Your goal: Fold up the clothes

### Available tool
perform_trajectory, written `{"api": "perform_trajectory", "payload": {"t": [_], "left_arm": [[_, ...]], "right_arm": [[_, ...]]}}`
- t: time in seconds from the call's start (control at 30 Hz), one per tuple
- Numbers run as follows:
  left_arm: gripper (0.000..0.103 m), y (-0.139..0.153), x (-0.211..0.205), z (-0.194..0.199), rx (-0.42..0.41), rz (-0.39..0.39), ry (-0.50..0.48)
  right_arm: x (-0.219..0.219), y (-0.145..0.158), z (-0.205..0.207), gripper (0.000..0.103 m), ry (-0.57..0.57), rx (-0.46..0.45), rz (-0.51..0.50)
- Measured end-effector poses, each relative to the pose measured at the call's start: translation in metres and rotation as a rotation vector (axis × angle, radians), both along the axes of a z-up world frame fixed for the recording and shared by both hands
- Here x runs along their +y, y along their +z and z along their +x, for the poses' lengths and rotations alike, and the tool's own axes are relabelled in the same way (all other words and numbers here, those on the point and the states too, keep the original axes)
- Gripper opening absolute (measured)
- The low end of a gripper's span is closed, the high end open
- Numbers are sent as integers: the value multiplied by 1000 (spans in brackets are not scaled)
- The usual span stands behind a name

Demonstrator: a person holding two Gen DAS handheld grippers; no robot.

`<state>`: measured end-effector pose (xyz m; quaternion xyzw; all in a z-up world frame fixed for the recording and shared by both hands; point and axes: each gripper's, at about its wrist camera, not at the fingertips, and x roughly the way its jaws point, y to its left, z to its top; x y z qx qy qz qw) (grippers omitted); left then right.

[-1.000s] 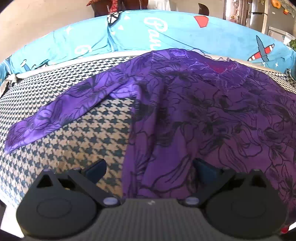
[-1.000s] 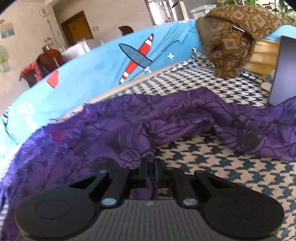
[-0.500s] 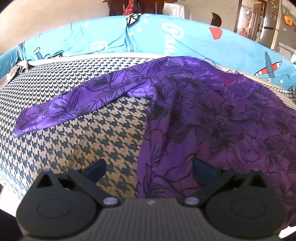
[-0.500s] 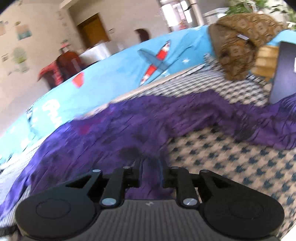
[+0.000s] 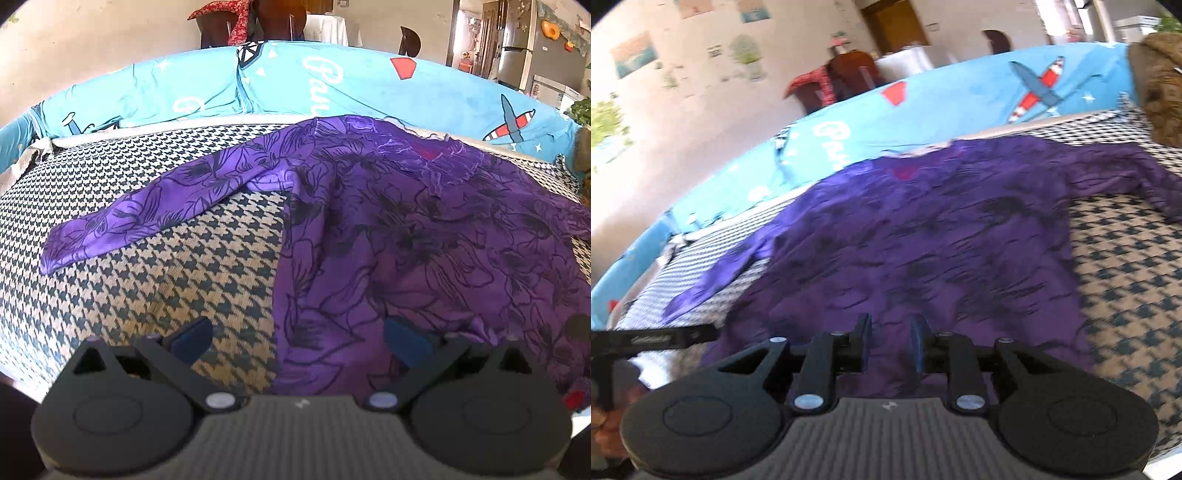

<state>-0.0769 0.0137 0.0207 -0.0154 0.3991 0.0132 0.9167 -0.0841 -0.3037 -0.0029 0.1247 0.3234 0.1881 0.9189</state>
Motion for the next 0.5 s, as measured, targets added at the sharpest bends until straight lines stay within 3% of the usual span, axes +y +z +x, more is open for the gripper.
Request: {"api": "perform_trajectory", "payload": {"t": [0.3,0.5], "left_arm": [[103,2,-1,-29,13,26,-31],[103,-6,-4,-38,67,93,-26]], "right_arm": [[27,1,-43,24,253,-21,61],[53,-12,-55,24,363,14,-16]]}}
